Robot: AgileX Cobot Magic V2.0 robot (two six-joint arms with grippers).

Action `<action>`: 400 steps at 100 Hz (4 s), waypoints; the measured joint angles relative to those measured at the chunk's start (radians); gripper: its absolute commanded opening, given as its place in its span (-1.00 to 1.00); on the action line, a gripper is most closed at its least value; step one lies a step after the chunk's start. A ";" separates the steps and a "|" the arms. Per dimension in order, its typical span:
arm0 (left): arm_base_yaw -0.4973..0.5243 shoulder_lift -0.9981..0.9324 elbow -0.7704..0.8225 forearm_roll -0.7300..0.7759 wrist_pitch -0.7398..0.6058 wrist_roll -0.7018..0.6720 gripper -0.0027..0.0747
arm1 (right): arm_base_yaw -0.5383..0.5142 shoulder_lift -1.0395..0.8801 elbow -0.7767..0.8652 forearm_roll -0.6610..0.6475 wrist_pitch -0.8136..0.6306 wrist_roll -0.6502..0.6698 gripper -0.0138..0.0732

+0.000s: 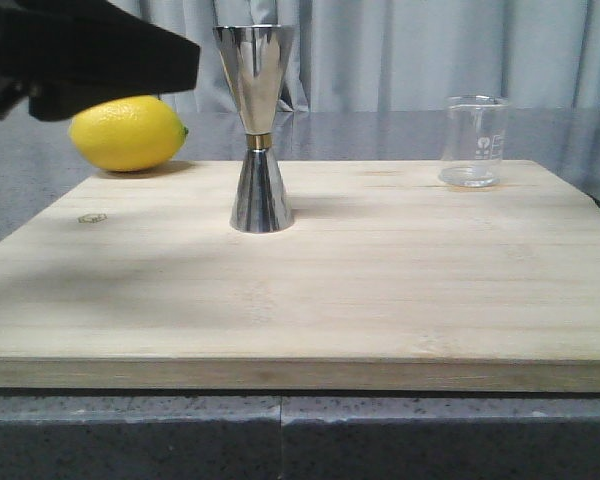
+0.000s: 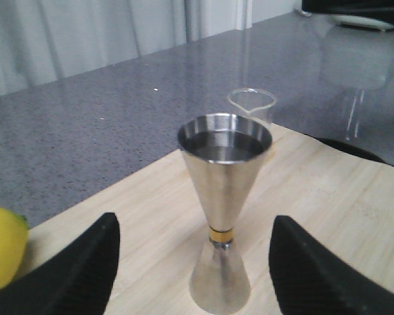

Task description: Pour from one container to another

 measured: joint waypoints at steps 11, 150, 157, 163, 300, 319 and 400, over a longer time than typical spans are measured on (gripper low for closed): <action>0.038 -0.067 0.002 -0.019 0.046 0.000 0.24 | 0.000 0.000 0.000 0.000 0.003 0.000 0.57; 0.623 -0.870 0.019 -0.212 0.674 0.001 0.17 | 0.000 -1.130 0.332 0.115 1.037 0.077 0.56; 0.623 -0.911 0.042 -0.212 0.712 0.001 0.10 | 0.000 -1.174 0.382 0.115 1.037 0.077 0.48; 0.623 -0.944 0.069 -0.212 0.731 0.001 0.03 | 0.000 -1.199 0.415 0.115 1.037 0.077 0.38; 0.623 -1.127 0.363 -0.149 0.698 0.004 -0.98 | 0.000 -1.221 0.598 0.117 0.983 0.080 -0.85; 0.623 -1.127 0.363 -0.164 0.698 0.004 -0.98 | 0.000 -1.221 0.599 0.117 0.972 0.080 -0.85; 0.623 -1.127 0.479 -0.526 0.644 0.316 -0.98 | 0.000 -1.221 0.599 0.117 0.972 0.080 -0.85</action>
